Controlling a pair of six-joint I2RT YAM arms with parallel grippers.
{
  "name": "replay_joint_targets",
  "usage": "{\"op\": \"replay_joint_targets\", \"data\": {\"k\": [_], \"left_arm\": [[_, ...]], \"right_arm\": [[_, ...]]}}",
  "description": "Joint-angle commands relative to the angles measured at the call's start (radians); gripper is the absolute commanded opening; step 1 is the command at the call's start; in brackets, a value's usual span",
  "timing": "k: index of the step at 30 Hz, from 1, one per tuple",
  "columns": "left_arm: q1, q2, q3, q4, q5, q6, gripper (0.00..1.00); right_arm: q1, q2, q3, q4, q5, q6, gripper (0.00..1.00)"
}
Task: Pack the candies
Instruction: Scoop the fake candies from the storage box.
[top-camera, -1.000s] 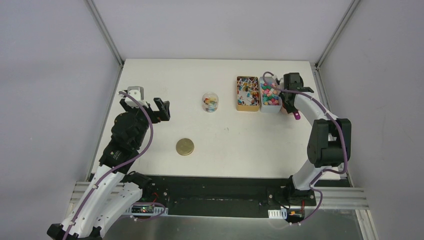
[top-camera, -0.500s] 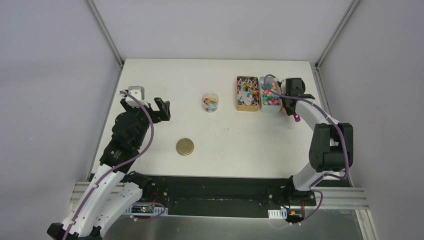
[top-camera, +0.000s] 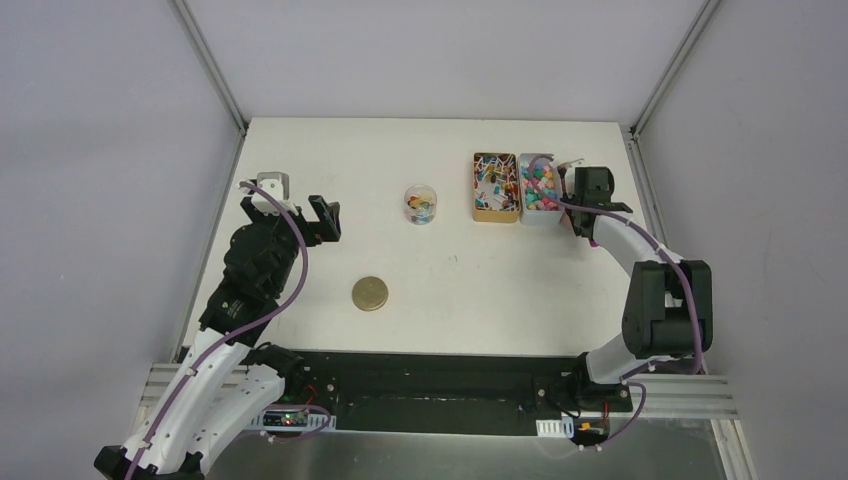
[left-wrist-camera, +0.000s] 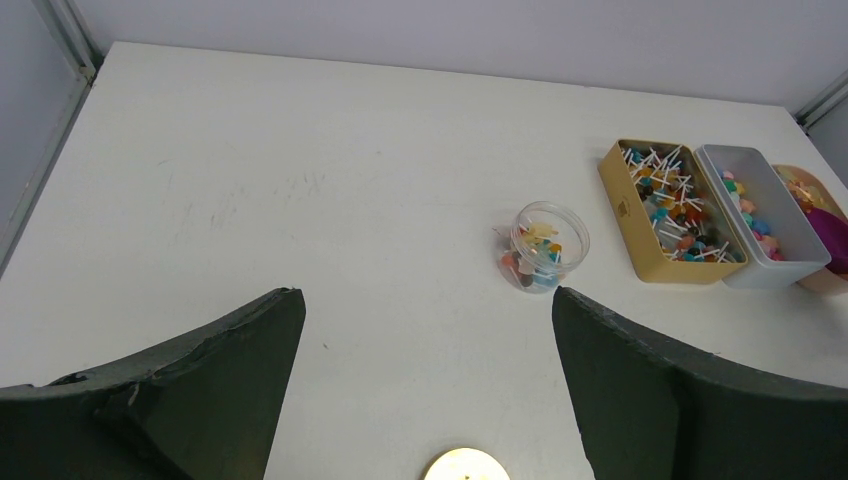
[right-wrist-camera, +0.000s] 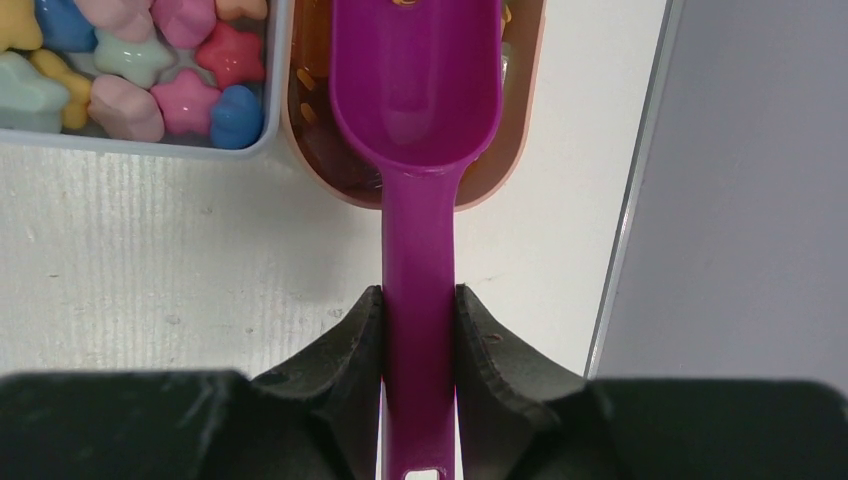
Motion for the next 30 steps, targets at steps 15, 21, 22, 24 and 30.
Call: {"op": "replay_joint_targets", "data": {"k": [15,21,22,24,30], "left_arm": [[0.005,-0.005,0.0,0.01,-0.005,0.011,0.99],[0.005,-0.004,0.001,0.009,-0.005,0.011,0.99],[0.006,-0.003,0.001,0.009,-0.005,0.01,0.99],[0.006,-0.003,0.001,0.009,-0.007,0.012,0.99],[0.006,-0.003,0.001,0.01,-0.004,0.01,0.99]], "right_arm": [[-0.012,-0.122,-0.09,0.14,-0.01,0.027,0.0],[-0.012,-0.147,-0.103,0.149,-0.006,0.024,0.0],[-0.012,-0.151,-0.105,0.15,-0.004,0.024,0.0],[-0.012,-0.16,-0.109,0.153,-0.003,0.025,0.0],[-0.013,-0.195,-0.133,0.169,-0.007,0.019,0.0]]}}
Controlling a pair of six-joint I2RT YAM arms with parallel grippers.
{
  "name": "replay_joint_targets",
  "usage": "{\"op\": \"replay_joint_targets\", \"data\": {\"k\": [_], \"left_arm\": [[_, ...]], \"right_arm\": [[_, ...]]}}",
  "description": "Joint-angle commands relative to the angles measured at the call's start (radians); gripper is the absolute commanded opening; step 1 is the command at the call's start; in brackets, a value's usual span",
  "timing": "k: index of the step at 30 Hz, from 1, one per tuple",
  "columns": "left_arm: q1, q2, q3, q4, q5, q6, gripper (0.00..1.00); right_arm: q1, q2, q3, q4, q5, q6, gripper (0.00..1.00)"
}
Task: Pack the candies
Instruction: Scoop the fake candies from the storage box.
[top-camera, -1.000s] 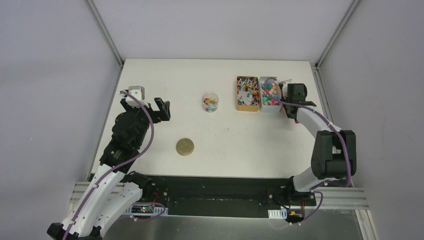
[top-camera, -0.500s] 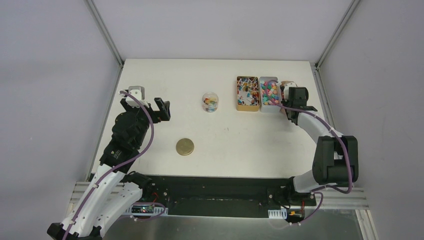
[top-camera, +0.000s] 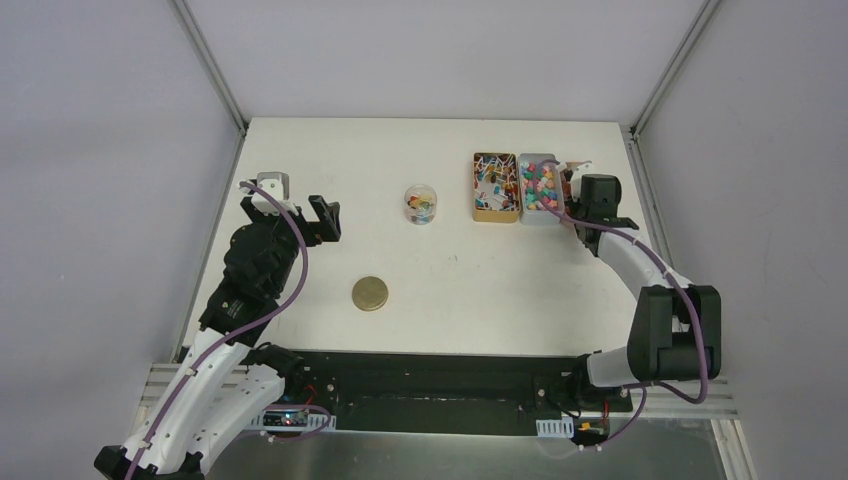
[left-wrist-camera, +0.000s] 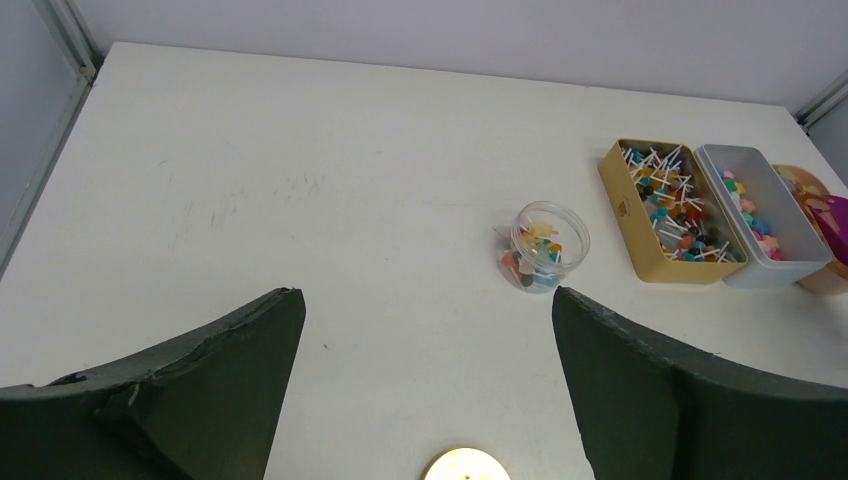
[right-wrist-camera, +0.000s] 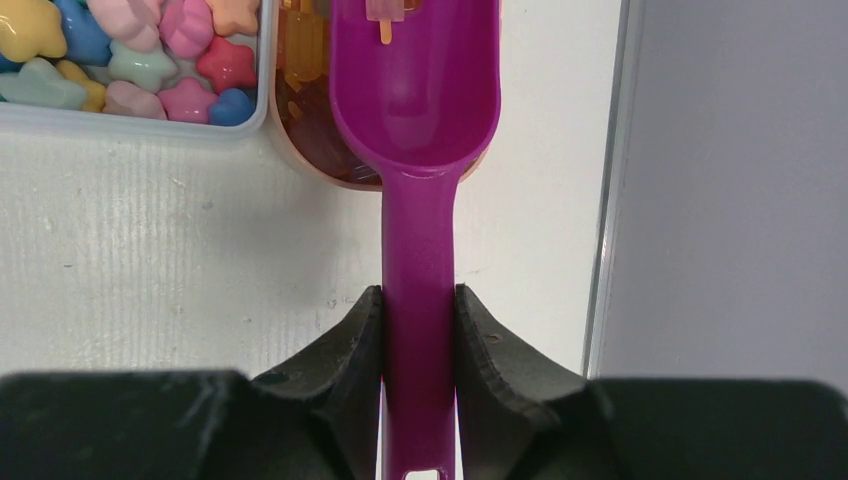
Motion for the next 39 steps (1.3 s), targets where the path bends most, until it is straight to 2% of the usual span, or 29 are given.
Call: {"op": "replay_joint_targets", "data": {"k": [1,18,32,39], "left_arm": [[0.005,-0.004,0.001,0.009,-0.004,0.009,0.99],[0.005,-0.01,0.0,0.009,0.0,0.008,0.99],[0.006,-0.012,0.0,0.008,-0.005,0.009,0.99],[0.006,-0.012,0.0,0.01,-0.009,0.009,0.99]], "right_arm": [[-0.006,-0.07,-0.017,0.074,0.004,0.011,0.0],[-0.006,-0.185,-0.053,0.101,0.008,0.0,0.0],[0.014,-0.322,-0.042,0.102,-0.14,-0.079,0.0],[0.073,-0.344,-0.037,0.103,-0.188,-0.126,0.0]]}}
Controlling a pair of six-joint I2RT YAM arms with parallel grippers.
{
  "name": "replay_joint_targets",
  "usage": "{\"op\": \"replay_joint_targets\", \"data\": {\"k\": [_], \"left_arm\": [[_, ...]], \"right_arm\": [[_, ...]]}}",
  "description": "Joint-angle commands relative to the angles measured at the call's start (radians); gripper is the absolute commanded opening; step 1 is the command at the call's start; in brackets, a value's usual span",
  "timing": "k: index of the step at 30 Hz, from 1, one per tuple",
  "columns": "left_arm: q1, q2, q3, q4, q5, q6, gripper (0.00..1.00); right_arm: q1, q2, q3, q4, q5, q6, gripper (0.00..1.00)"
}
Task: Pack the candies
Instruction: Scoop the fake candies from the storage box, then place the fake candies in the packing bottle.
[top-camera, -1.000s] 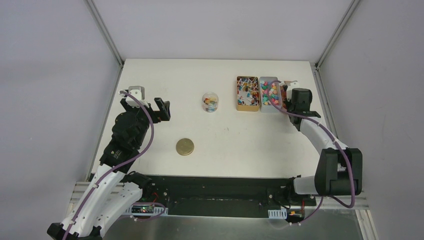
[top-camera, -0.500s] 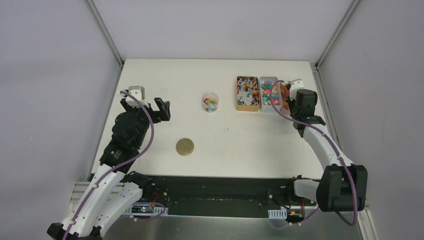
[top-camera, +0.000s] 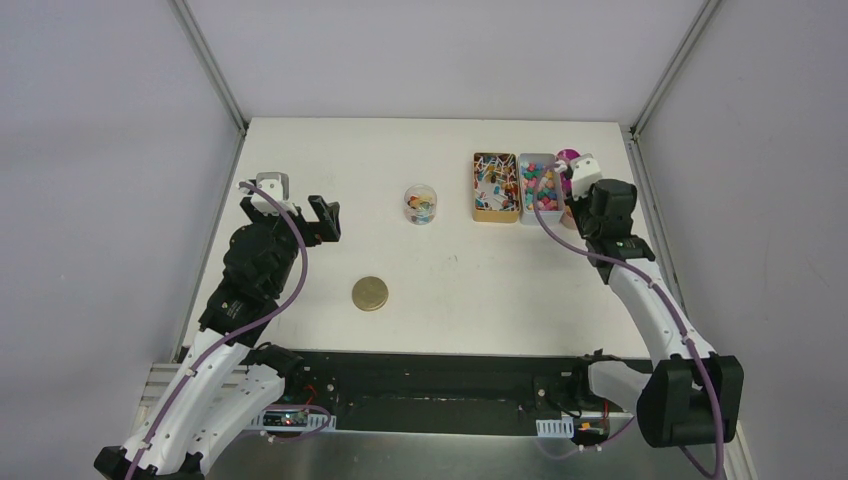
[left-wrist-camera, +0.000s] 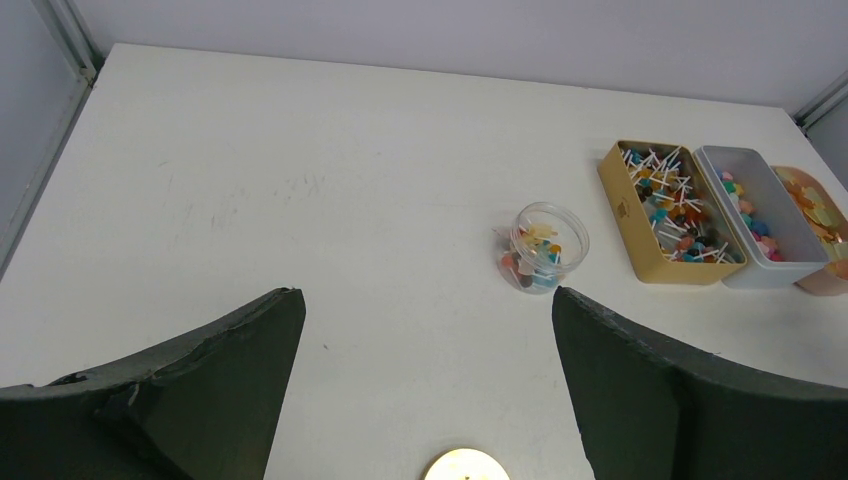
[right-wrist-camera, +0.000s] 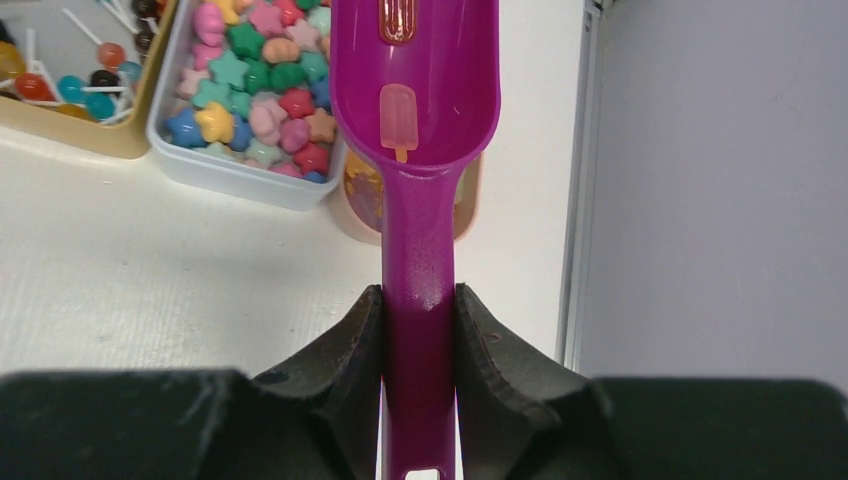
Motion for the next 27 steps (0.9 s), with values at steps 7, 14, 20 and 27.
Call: {"op": "replay_joint_targets", "data": {"k": [7,14,20,27], "left_arm": [[0.006,-0.009,0.0,0.009,-0.011,0.009,0.99],[0.006,-0.012,0.0,0.008,-0.015,0.009,0.99],[0.006,-0.011,-0.001,0.01,-0.022,0.009,0.99],[0.006,-0.011,-0.001,0.008,-0.024,0.009,0.99]], "right_arm": [[0.149,-0.034,0.064,0.023,-0.06,-0.135,0.0],[0.279,0.014,0.116,-0.035,-0.025,-0.23,0.0],[0.375,0.061,0.158,-0.071,0.055,-0.284,0.0],[0.453,0.1,0.186,-0.086,0.096,-0.337,0.0]]}}
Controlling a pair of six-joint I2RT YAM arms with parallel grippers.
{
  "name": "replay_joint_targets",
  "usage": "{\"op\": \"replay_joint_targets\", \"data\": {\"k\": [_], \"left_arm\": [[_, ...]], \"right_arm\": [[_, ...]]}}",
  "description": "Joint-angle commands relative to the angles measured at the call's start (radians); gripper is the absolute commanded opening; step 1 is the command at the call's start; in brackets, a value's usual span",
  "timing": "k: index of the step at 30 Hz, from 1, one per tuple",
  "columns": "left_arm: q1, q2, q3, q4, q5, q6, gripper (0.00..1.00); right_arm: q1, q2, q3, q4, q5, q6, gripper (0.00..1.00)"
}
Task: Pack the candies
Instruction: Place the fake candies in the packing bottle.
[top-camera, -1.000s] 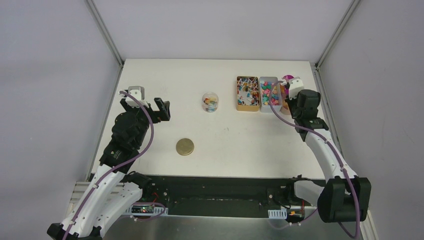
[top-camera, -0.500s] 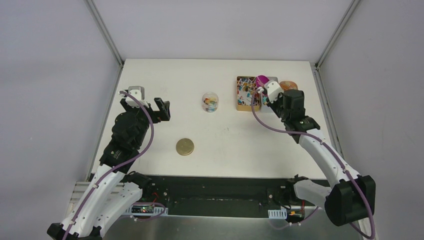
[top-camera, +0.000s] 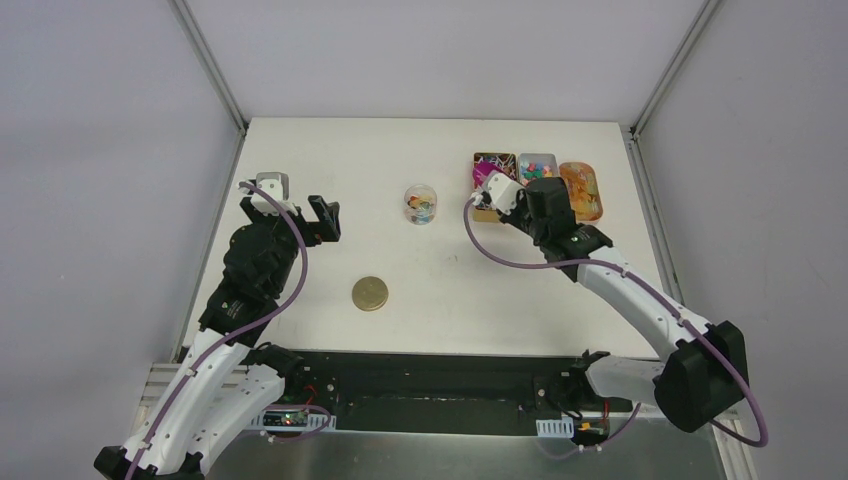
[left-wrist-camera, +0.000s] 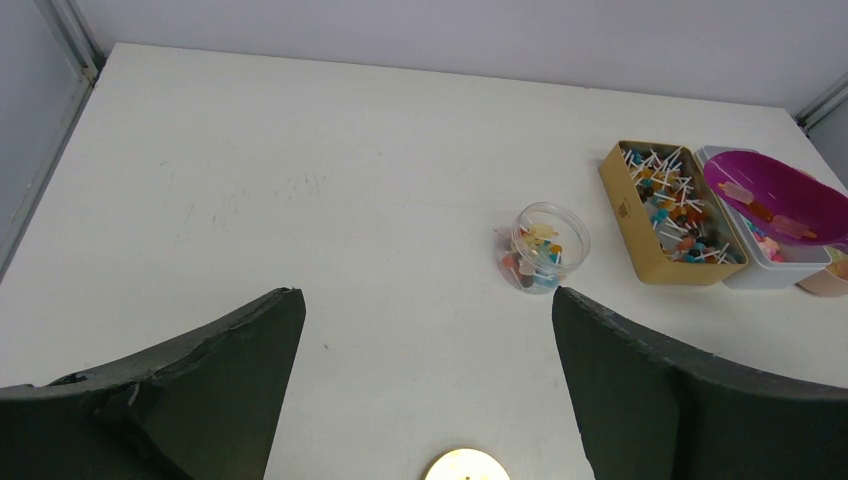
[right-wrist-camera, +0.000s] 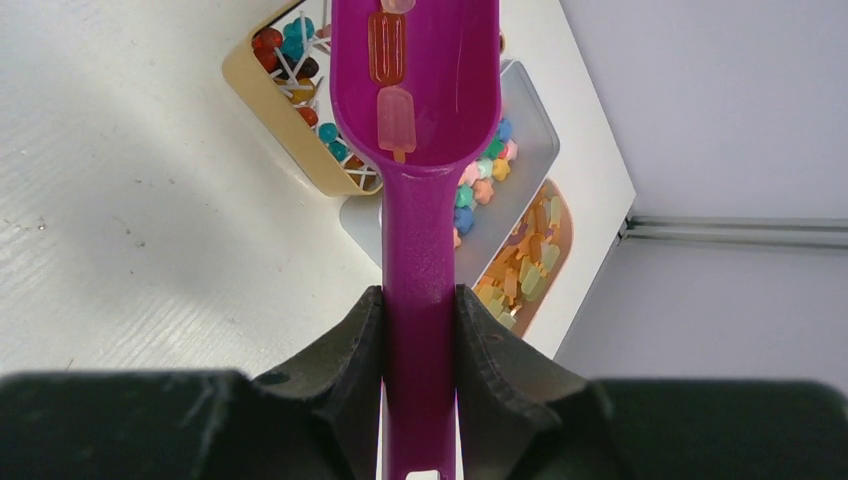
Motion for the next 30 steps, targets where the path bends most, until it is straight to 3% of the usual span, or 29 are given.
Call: {"op": "replay_joint_targets", "data": {"k": [1,30], "left_arm": [[0.006,-0.011,0.0,0.009,-0.021,0.008,0.99],[0.006,-0.021,0.0,0.009,-0.022,0.009,0.99]], "right_arm": [[0.046,0.022,0.071,0.011,0.054,-0.052,0.0],[0.331,0.376,0.312,-0.055,0.323,-0.209,0.0]]}}
